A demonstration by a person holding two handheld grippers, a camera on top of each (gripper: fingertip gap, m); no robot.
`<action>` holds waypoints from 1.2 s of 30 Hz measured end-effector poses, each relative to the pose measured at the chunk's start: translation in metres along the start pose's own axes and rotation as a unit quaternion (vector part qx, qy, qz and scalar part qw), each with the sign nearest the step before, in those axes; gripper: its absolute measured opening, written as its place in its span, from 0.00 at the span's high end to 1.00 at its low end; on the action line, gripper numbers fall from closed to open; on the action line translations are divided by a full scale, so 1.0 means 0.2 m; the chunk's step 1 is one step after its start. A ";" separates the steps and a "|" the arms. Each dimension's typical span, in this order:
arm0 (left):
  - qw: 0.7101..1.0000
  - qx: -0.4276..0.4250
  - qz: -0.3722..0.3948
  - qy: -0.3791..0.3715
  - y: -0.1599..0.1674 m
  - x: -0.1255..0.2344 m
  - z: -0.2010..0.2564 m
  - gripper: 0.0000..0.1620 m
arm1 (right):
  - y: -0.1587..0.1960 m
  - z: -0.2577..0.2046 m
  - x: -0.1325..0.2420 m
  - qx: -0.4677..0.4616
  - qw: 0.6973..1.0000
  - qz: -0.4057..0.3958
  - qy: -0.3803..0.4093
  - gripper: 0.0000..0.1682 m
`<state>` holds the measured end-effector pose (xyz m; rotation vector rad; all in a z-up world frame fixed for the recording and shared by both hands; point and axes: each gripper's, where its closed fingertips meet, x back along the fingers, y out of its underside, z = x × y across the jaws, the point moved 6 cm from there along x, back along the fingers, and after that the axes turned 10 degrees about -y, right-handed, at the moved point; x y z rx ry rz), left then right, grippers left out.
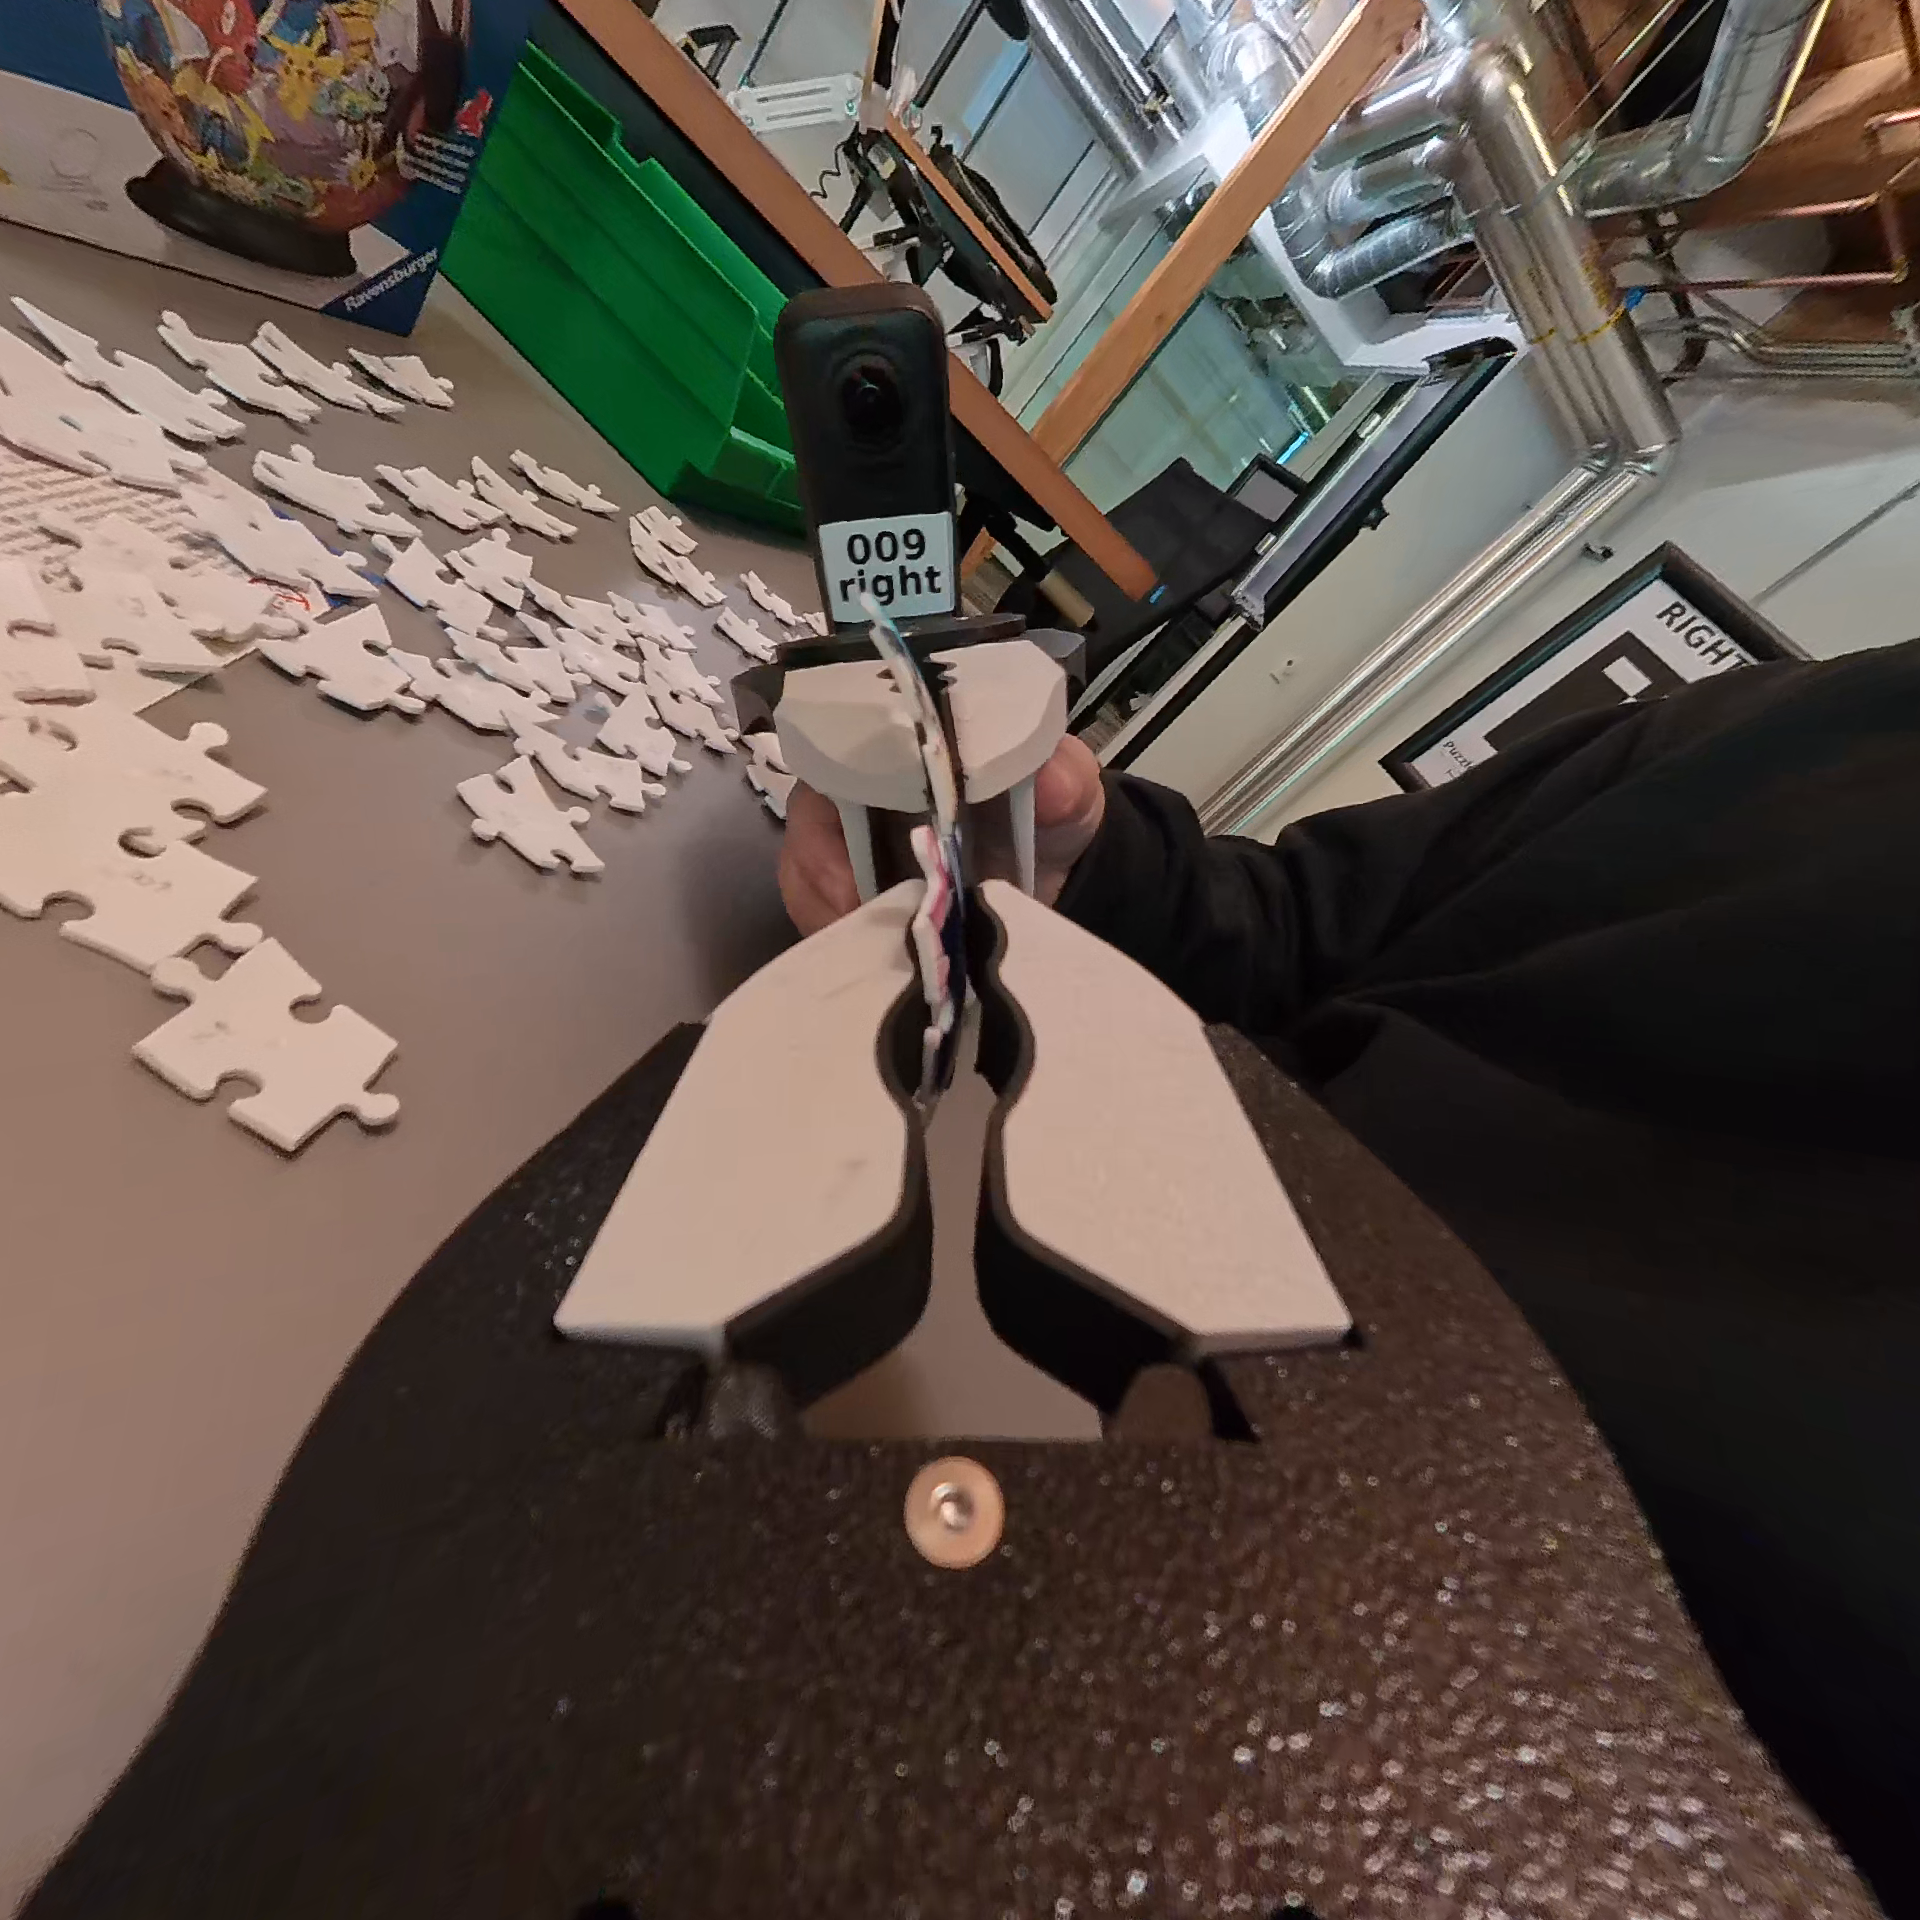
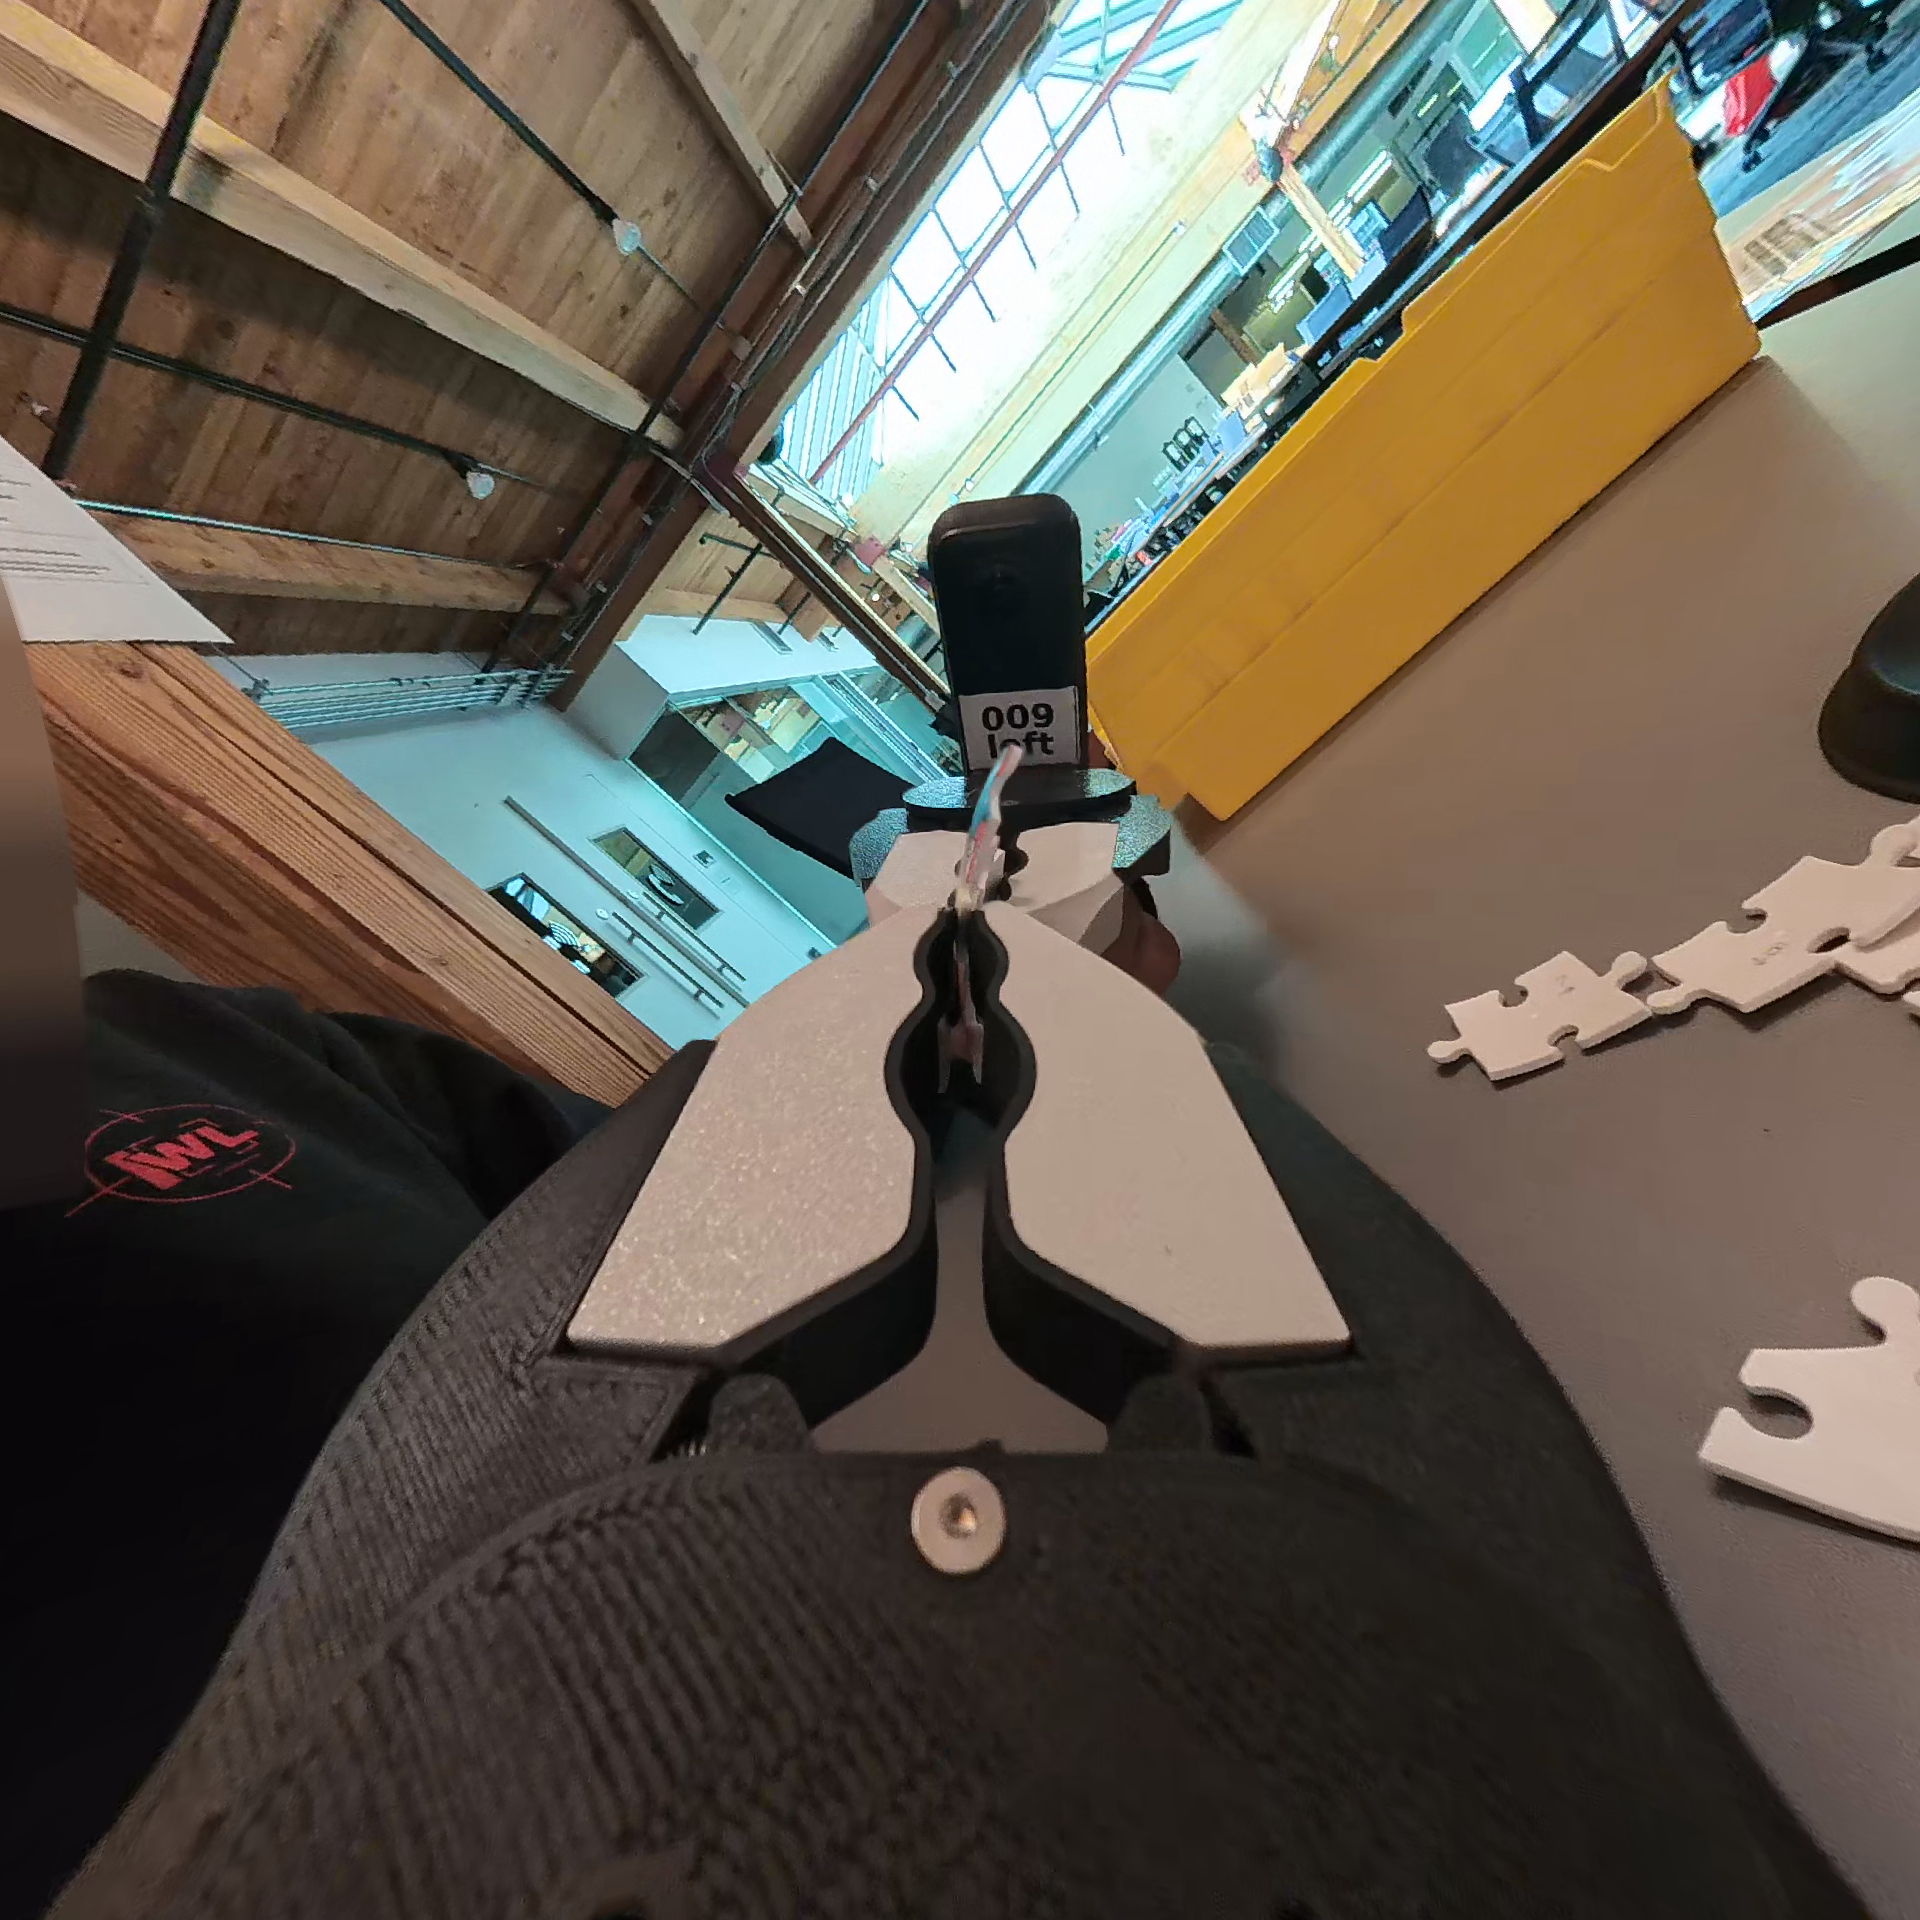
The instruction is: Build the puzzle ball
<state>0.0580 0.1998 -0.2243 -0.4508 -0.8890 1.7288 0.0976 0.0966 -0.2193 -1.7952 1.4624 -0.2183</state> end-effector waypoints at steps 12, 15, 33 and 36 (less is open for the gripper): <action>0.999 0.034 0.014 0.031 -0.01 0.00 0.01 0.99 | 0.01 -0.01 -0.01 -0.021 0.999 0.017 -0.019 0.91; 0.999 0.029 0.006 0.031 0.00 -0.01 0.01 0.99 | 0.01 -0.01 -0.02 -0.016 1.000 0.011 -0.021 0.98; 1.000 0.001 -0.009 -0.007 0.01 -0.02 0.00 0.99 | 0.04 0.01 -0.03 -0.007 1.000 -0.014 0.018 0.86; 1.000 -0.015 -0.009 -0.005 0.00 -0.02 0.02 0.99 | 0.04 0.00 -0.04 0.004 1.000 -0.019 0.014 0.95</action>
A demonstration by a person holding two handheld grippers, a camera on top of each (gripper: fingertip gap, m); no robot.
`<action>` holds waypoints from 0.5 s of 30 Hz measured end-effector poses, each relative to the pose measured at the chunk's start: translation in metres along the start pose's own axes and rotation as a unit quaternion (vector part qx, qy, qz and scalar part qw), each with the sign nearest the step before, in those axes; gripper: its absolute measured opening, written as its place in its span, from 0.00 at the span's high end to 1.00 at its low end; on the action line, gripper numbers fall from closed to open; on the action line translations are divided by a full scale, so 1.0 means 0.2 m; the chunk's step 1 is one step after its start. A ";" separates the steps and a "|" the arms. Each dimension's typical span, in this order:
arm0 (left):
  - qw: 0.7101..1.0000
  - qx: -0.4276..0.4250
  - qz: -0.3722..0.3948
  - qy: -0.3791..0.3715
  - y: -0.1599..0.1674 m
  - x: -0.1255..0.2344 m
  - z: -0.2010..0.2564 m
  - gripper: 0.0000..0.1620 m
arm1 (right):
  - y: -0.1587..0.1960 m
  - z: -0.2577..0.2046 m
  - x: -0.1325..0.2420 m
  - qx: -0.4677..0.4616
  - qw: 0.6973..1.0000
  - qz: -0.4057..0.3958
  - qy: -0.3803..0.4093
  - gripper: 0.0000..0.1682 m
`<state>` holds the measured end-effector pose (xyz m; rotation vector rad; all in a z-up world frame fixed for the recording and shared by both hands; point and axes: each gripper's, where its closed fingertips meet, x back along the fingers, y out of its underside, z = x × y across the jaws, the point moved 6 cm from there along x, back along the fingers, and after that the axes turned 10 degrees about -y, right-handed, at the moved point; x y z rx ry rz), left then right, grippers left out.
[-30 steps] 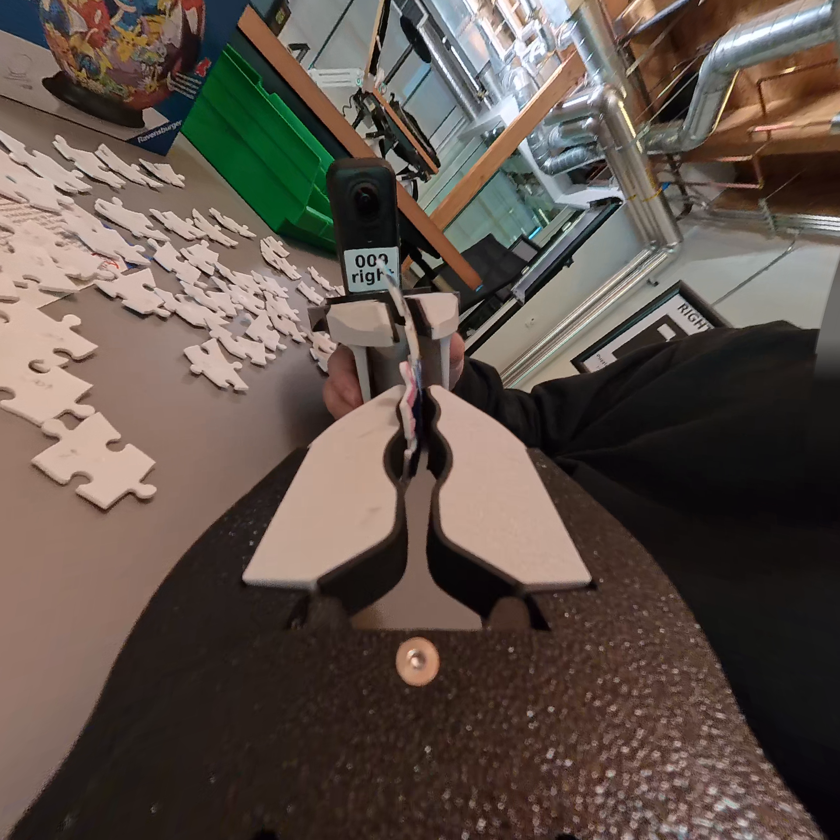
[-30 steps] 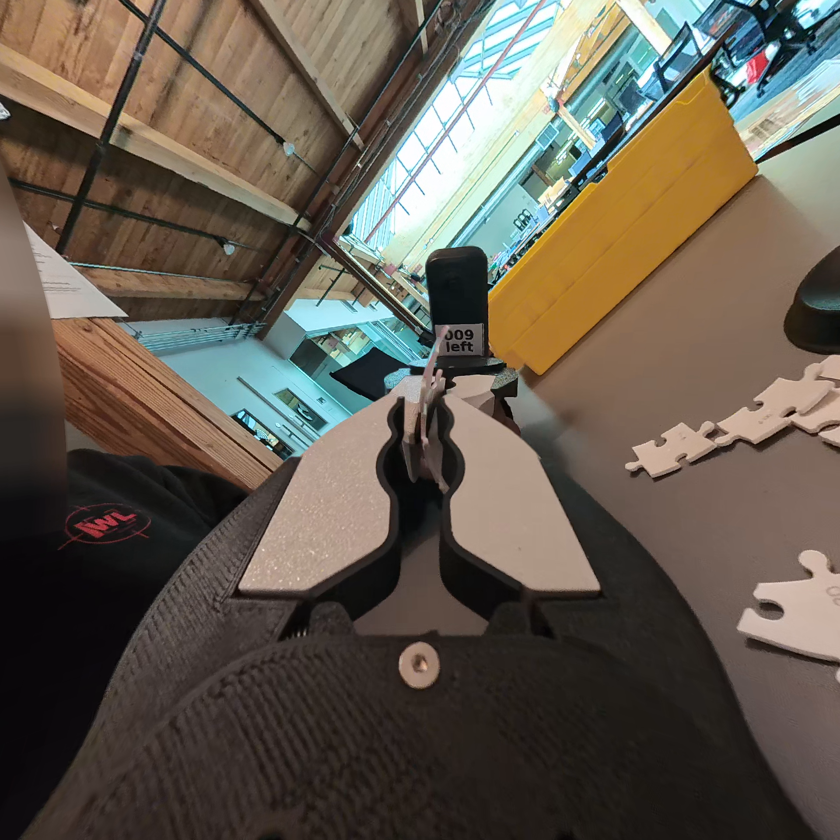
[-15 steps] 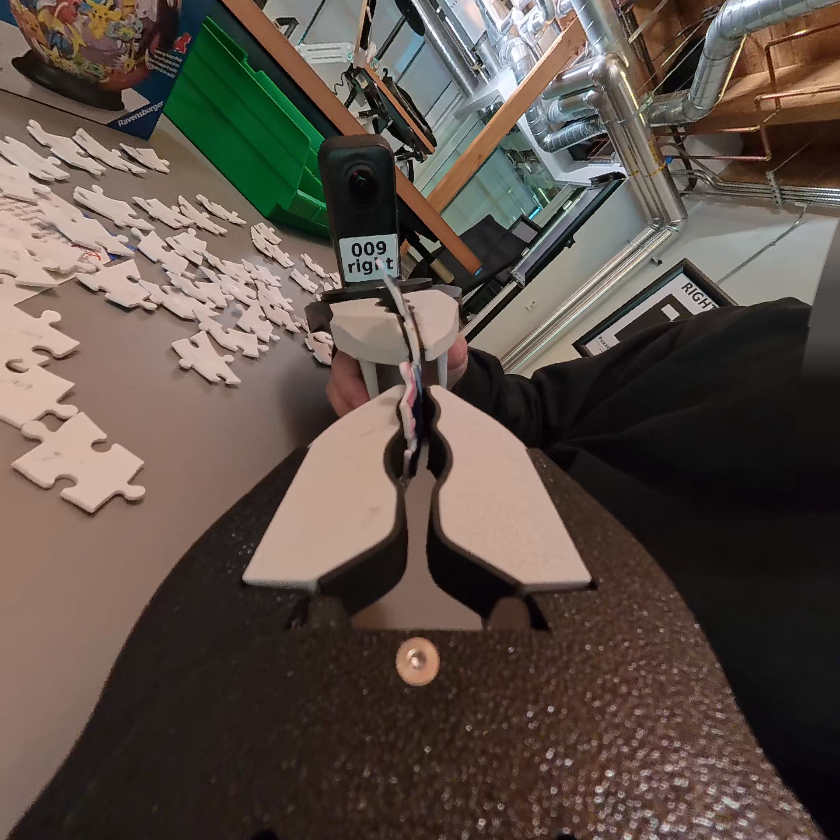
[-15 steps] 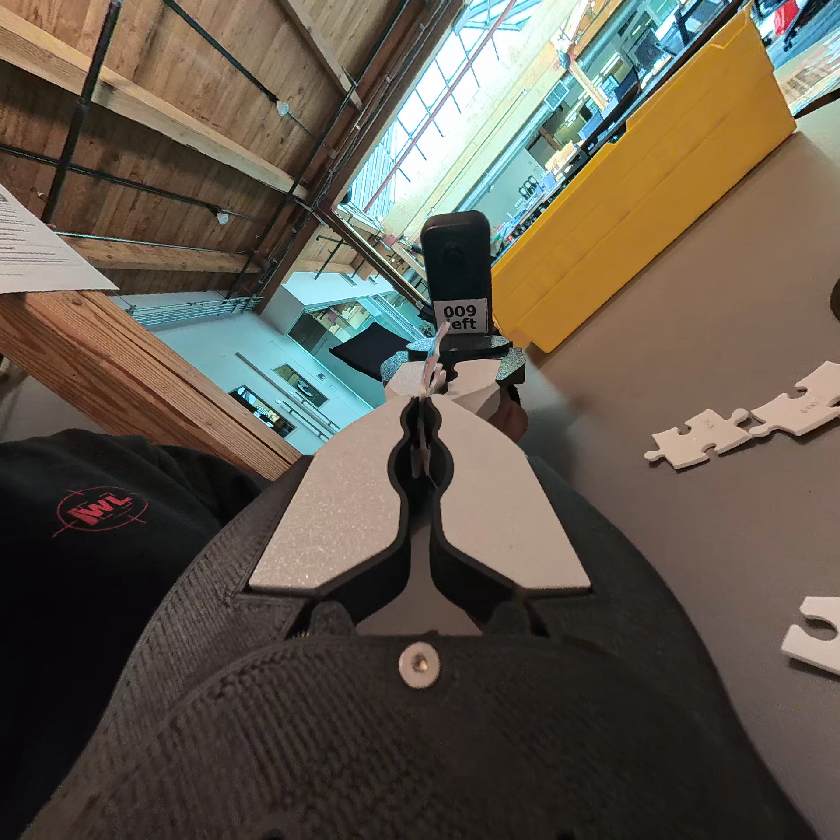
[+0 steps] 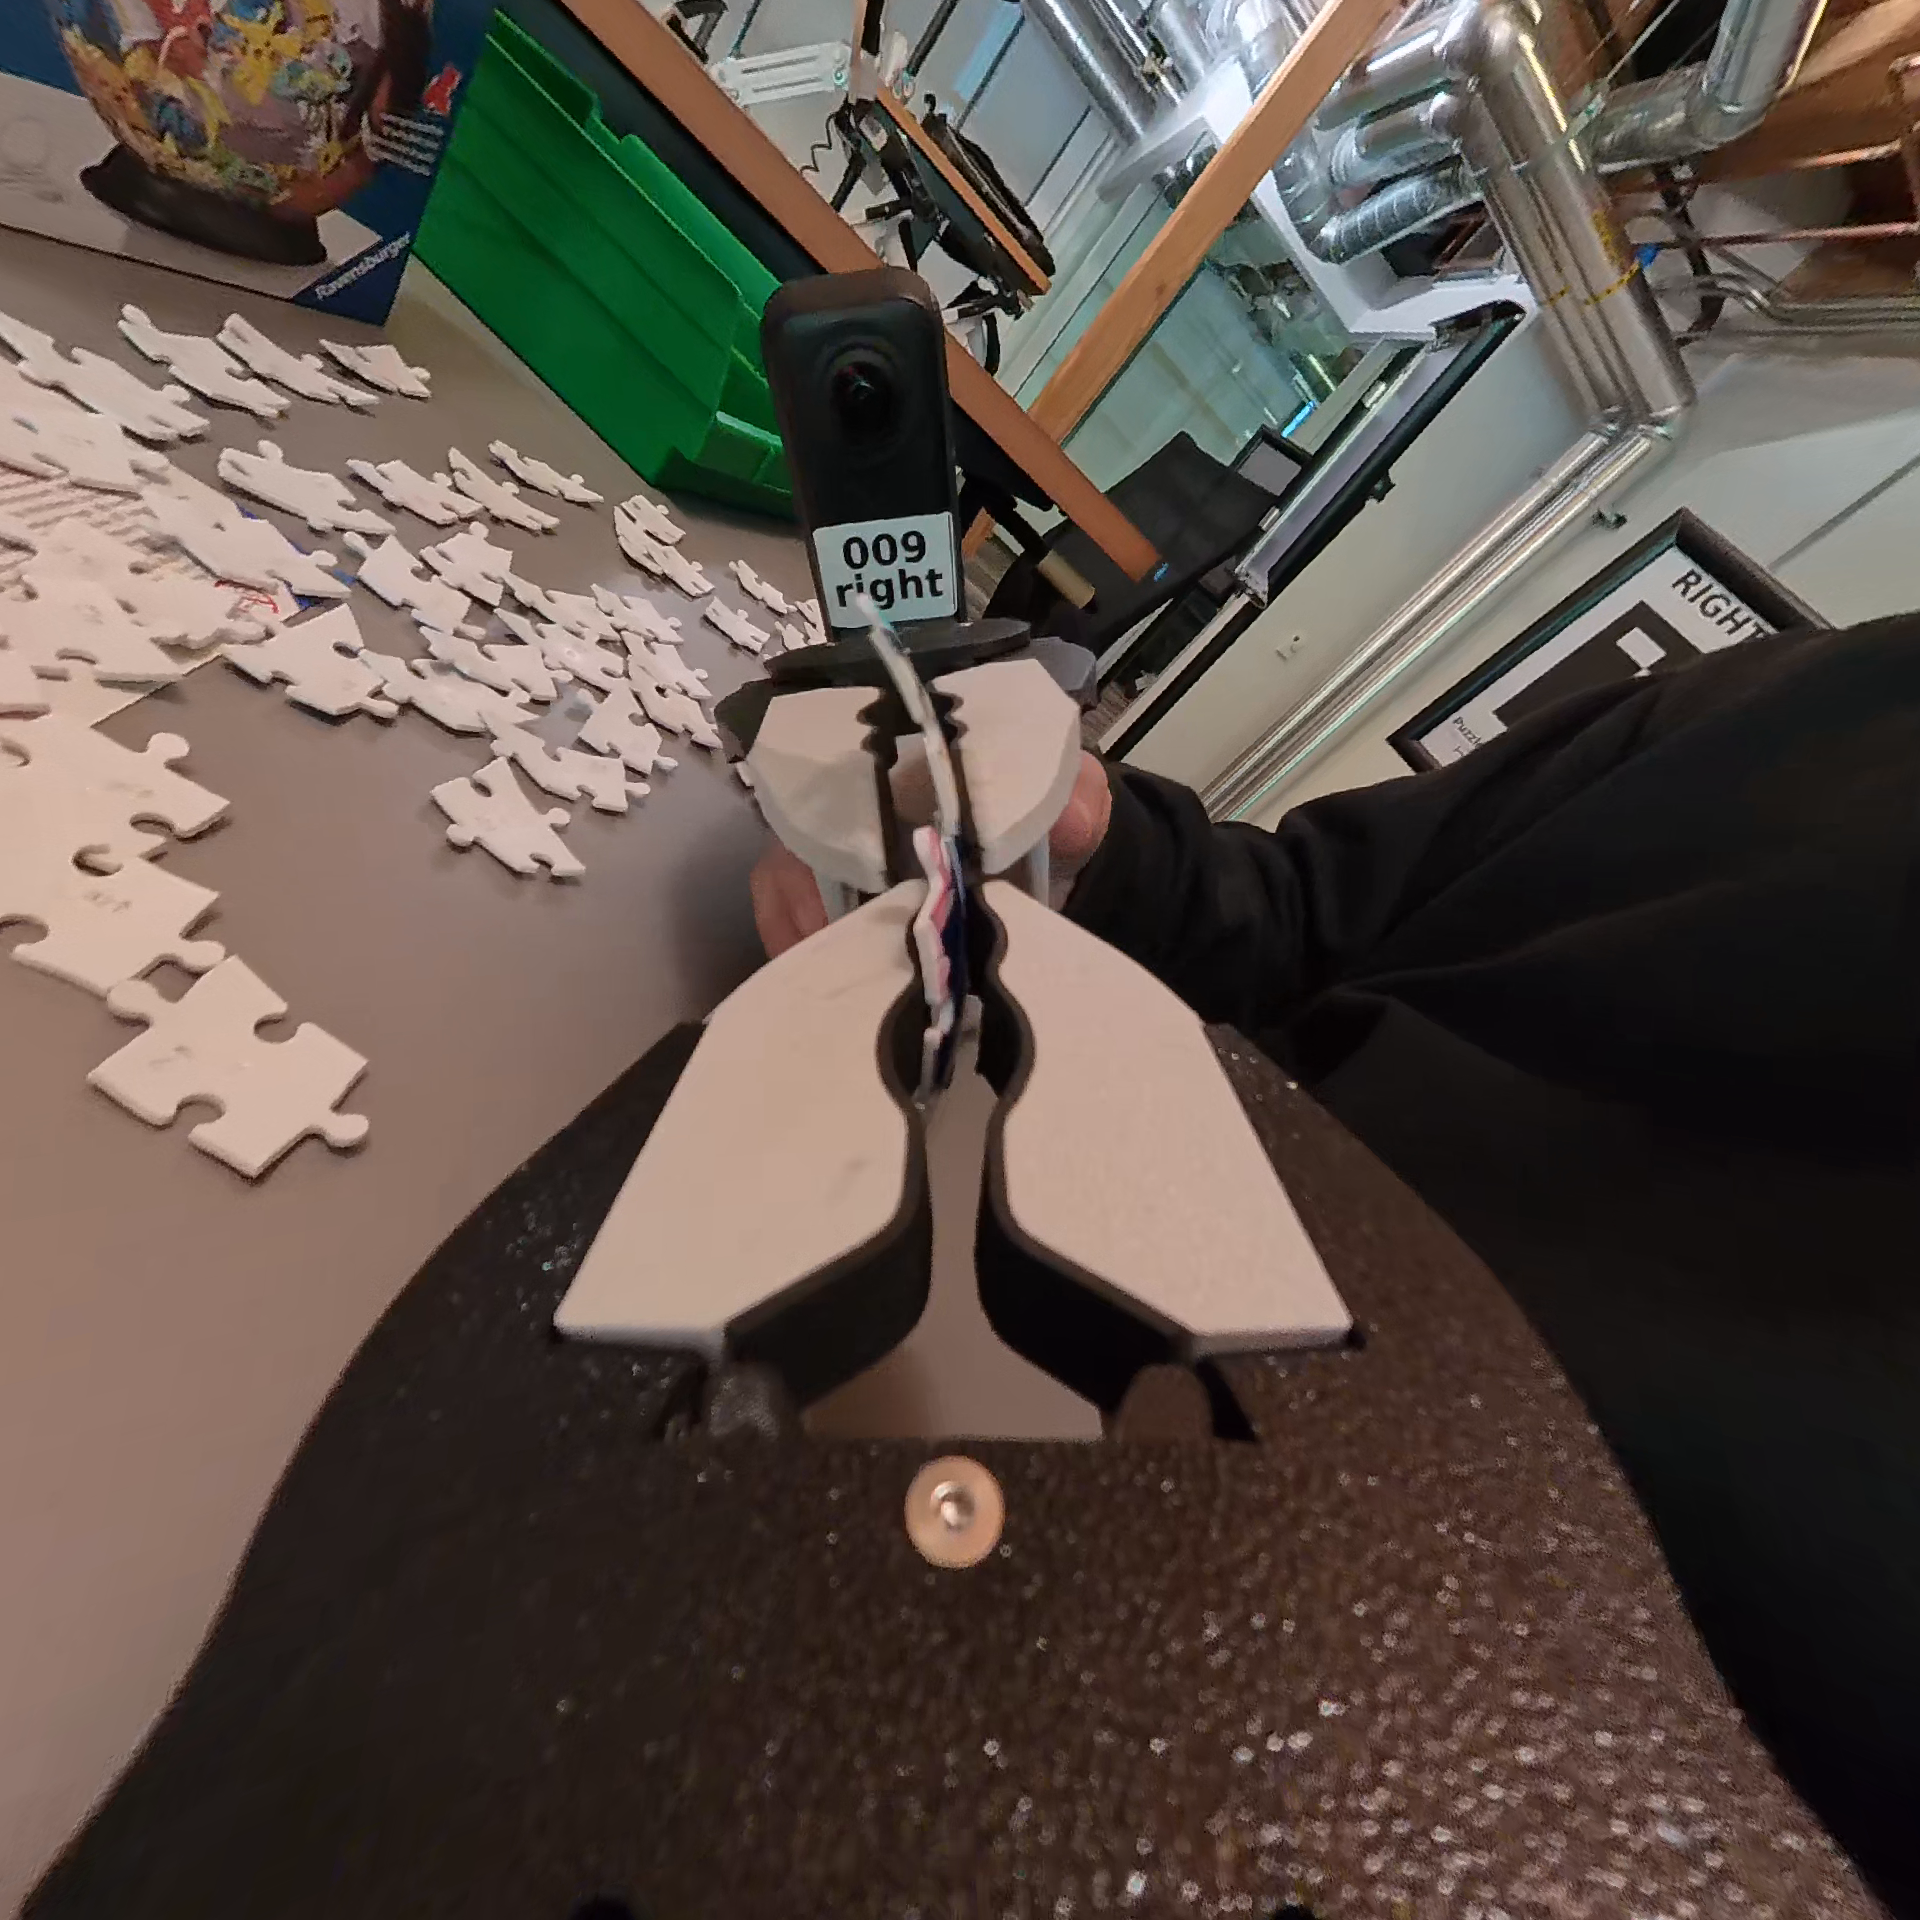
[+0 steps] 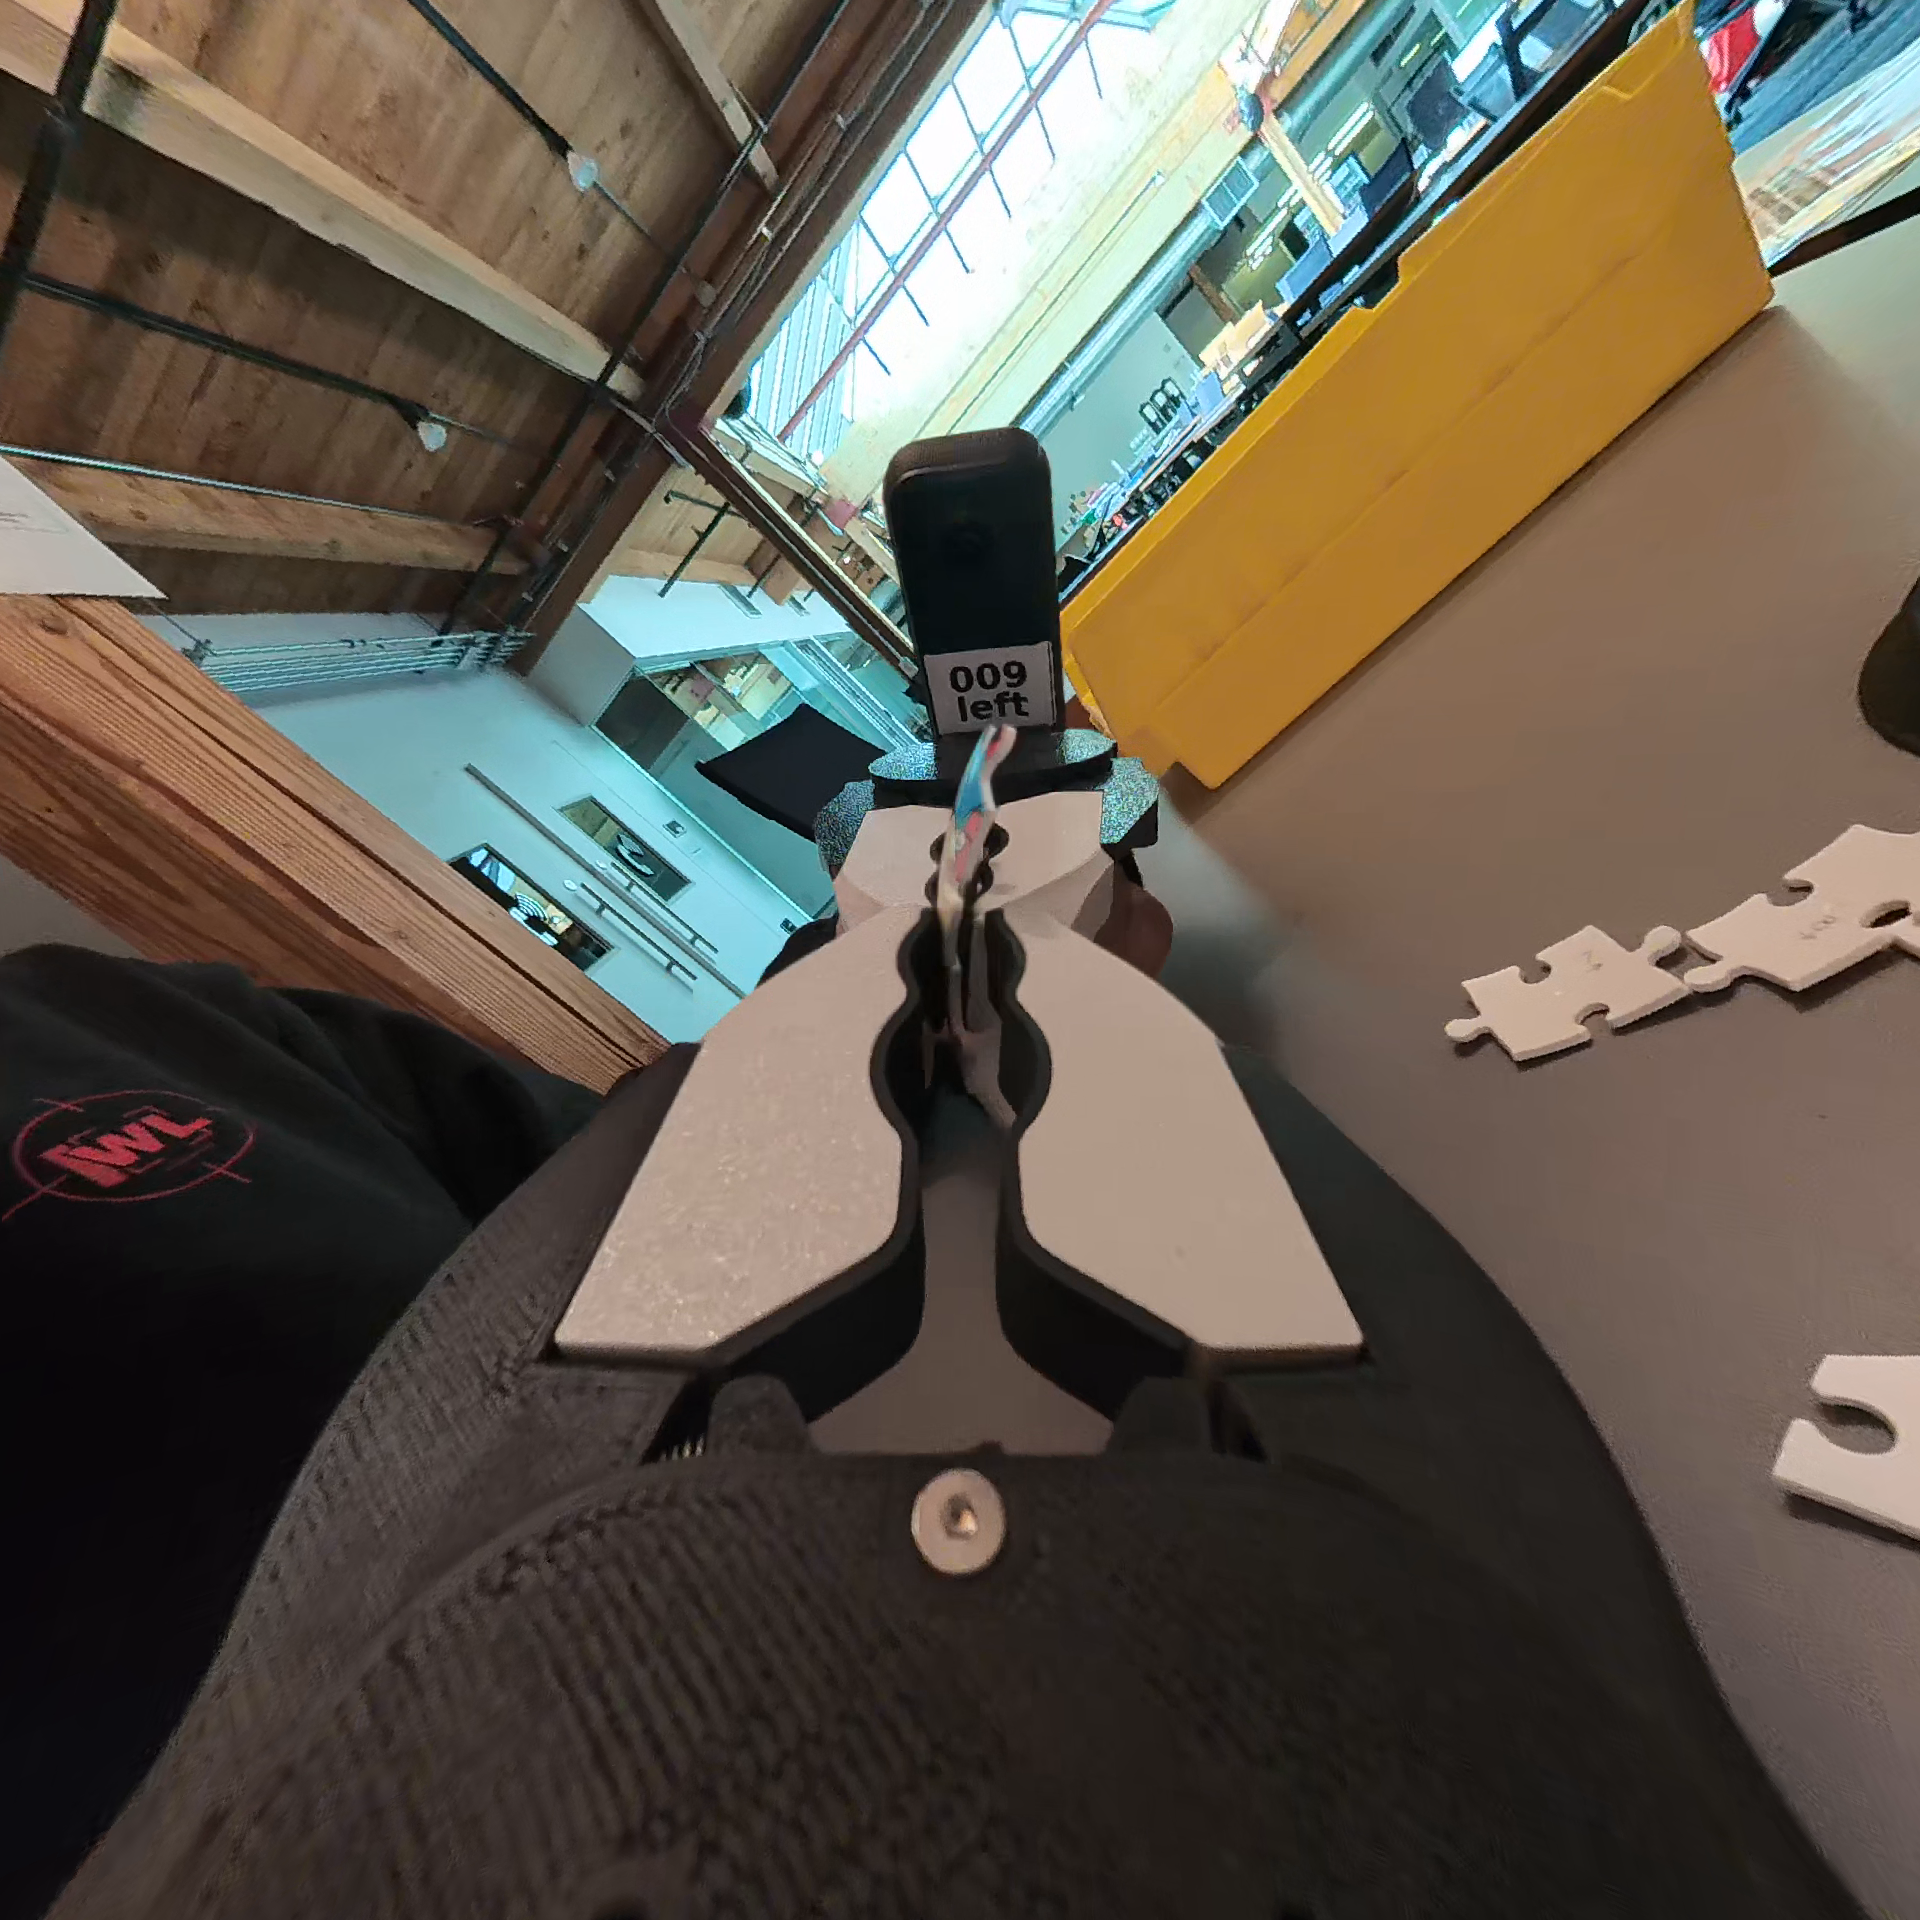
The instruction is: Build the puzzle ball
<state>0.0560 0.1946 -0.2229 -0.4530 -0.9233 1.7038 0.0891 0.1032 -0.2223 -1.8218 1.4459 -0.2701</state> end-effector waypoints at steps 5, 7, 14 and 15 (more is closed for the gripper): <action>1.000 -0.001 0.000 0.000 0.00 0.00 0.00 0.99 | 0.00 -0.01 0.00 0.005 1.000 -0.004 -0.006 0.98; 1.000 -0.005 0.003 0.001 0.00 0.00 0.00 0.99 | -0.01 -0.01 0.00 0.006 1.000 -0.009 -0.006 0.98; 1.000 -0.003 0.010 0.012 -0.01 0.00 0.01 0.98 | -0.02 -0.02 0.00 -0.023 0.999 0.008 -0.027 0.98; 1.000 -0.004 0.015 0.013 -0.01 0.00 0.01 0.98 | -0.02 -0.03 0.01 -0.026 0.999 0.014 -0.035 0.98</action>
